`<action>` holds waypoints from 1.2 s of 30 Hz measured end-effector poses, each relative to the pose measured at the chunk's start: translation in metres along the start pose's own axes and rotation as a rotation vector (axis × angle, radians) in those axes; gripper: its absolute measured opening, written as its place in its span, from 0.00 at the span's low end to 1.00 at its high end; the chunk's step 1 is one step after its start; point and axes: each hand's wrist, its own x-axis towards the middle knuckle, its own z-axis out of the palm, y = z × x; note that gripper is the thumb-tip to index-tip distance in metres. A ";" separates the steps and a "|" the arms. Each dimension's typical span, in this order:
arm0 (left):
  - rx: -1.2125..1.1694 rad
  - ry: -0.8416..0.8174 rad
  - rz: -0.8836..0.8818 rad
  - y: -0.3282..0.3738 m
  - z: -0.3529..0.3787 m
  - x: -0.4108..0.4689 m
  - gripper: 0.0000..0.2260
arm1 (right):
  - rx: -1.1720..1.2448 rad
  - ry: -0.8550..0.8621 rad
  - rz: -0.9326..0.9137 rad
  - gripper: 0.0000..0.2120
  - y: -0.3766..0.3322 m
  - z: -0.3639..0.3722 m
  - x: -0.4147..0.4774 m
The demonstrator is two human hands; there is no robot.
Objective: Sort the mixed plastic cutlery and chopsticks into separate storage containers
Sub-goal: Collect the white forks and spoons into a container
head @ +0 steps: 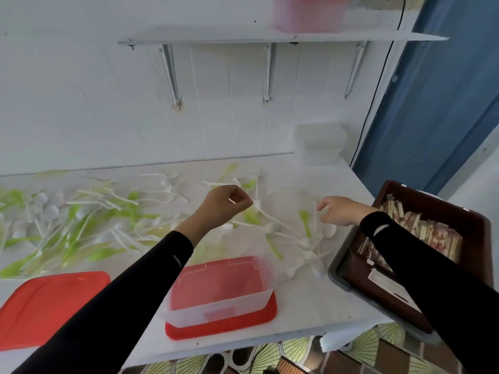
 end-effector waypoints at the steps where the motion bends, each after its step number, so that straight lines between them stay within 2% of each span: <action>1: 0.048 -0.039 0.009 0.004 0.010 0.016 0.06 | -0.088 -0.010 0.015 0.18 0.005 -0.004 0.007; 4: 0.383 -0.332 -0.010 0.007 0.037 0.051 0.06 | -0.272 -0.058 0.040 0.17 0.014 -0.004 0.027; 6: 0.564 -0.469 -0.026 0.007 0.058 0.067 0.05 | -0.357 -0.094 0.051 0.09 0.016 -0.002 0.042; 8: 0.641 -0.527 -0.048 0.003 0.077 0.080 0.07 | -0.432 -0.128 0.046 0.05 0.016 -0.001 0.055; 12: 0.742 -0.620 -0.091 -0.008 0.107 0.095 0.17 | -0.429 -0.255 0.006 0.10 0.015 0.004 0.079; 15: 0.782 -0.592 -0.086 -0.012 0.116 0.103 0.20 | -0.342 -0.259 -0.011 0.12 0.018 0.006 0.093; 17: 0.711 -0.573 -0.098 -0.015 0.114 0.111 0.19 | -0.247 -0.189 -0.072 0.11 0.018 0.001 0.099; 21: 0.557 -0.562 -0.168 -0.025 0.103 0.127 0.22 | 0.162 -0.019 -0.270 0.04 0.016 -0.018 0.100; 23: 0.491 -0.477 -0.155 -0.034 0.101 0.131 0.20 | 0.426 0.007 -0.321 0.02 0.015 -0.025 0.093; 26: 0.332 -0.259 -0.112 -0.043 0.100 0.131 0.09 | 0.661 0.025 -0.418 0.07 0.015 -0.031 0.082; 29: 0.051 -0.093 -0.118 -0.034 0.096 0.130 0.10 | 0.627 0.073 -0.535 0.04 0.011 -0.035 0.074; 31: 0.097 -0.037 -0.011 -0.026 0.091 0.128 0.09 | 0.549 0.043 -0.598 0.05 0.008 -0.035 0.071; 34: 0.258 -0.109 0.131 -0.026 0.092 0.123 0.05 | 0.234 -0.099 -0.625 0.08 0.003 -0.027 0.067; 36: 0.342 -0.248 0.143 -0.032 0.099 0.119 0.10 | -0.071 -0.232 -0.624 0.06 0.007 -0.014 0.068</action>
